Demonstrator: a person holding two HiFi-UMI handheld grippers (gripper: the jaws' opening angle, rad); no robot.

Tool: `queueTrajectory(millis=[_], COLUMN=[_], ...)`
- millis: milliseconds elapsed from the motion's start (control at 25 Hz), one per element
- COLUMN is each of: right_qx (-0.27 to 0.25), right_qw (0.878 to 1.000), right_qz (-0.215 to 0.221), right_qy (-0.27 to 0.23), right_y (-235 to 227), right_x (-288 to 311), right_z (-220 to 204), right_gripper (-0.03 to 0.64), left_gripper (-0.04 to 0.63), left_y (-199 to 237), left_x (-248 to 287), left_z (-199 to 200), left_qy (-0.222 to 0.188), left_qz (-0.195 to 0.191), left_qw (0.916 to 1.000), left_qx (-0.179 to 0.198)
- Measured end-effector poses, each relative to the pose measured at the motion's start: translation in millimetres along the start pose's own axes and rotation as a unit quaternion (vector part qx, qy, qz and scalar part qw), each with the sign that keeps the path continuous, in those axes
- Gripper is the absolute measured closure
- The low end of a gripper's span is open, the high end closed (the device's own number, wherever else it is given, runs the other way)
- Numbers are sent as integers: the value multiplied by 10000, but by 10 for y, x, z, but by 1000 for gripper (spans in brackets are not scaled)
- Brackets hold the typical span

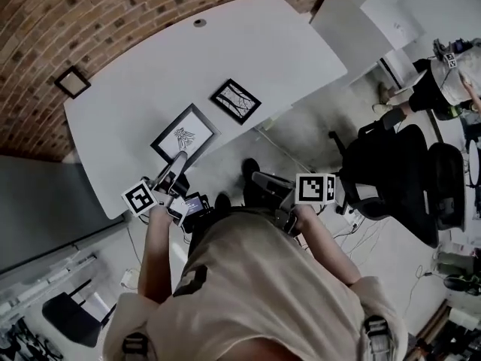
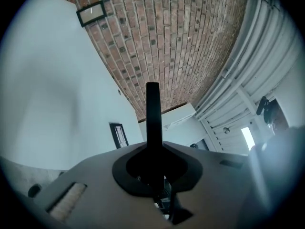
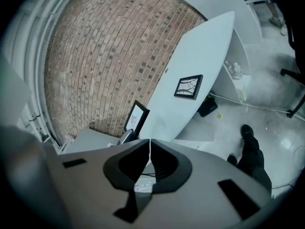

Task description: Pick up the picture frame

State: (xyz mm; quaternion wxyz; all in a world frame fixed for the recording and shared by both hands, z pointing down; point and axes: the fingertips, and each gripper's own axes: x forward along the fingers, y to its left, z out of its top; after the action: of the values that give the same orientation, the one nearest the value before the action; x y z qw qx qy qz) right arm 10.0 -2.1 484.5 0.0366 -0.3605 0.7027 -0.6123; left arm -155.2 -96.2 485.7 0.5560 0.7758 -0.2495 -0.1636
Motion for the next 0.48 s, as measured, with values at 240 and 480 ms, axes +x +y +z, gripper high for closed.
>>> queueTrajectory(millis=[240, 480], right_qx=[275, 1060], right_qw=[9992, 9931], right_qz=[-74, -191], right_qy=[294, 463], right_y=[-337, -791], right_x=[325, 490], right_z=[398, 737], right_gripper=[611, 611], left_gripper=[578, 580], left_y=[35, 79], left_x=[147, 303], left_z=[232, 362], left_qy=[-334, -556], left_qz=[230, 632], left_qw=[9992, 9964], left_qx=[18, 74])
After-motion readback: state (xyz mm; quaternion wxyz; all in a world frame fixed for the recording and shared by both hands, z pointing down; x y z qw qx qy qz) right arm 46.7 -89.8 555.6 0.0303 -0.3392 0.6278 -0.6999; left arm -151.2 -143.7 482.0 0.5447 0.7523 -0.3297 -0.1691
